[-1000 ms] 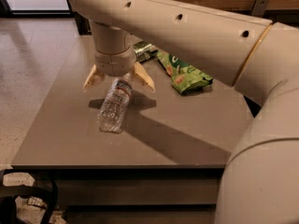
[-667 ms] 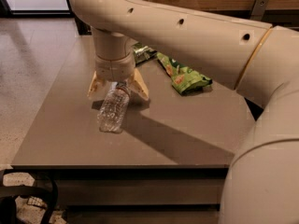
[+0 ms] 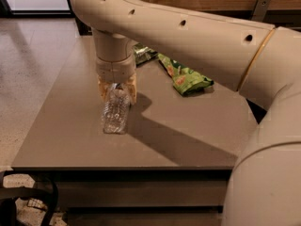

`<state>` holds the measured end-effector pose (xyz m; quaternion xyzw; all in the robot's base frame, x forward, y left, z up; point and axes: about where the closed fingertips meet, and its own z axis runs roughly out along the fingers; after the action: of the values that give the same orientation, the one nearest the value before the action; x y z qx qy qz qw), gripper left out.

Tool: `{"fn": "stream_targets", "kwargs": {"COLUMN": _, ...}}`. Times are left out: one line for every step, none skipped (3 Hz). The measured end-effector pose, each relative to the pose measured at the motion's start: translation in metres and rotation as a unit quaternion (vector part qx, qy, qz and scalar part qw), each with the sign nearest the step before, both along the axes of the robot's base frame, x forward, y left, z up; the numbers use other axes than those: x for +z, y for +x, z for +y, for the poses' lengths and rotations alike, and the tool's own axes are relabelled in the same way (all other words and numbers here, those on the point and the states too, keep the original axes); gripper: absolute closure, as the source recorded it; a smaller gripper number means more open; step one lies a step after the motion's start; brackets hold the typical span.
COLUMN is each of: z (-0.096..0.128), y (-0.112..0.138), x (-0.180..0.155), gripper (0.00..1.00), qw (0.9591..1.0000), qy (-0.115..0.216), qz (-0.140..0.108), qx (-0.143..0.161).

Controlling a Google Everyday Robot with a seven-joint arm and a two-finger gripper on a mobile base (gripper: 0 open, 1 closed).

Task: Place water bottle upright

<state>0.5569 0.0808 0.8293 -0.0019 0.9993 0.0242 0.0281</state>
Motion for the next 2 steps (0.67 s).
{"fn": "stream_targets", "kwargs": {"z": 0.0004, "y": 0.0004, "x": 0.0000, "gripper": 0.85, "qw": 1.0000, "qy": 0.001, "qz": -0.002, "qx": 0.001}}
{"fn": "stream_targets", "kwargs": {"z": 0.0007, "y": 0.0008, "x": -0.0001, "gripper": 1.00, "qw": 1.0000, "qy": 0.003, "qz": -0.003, "qx": 0.002}}
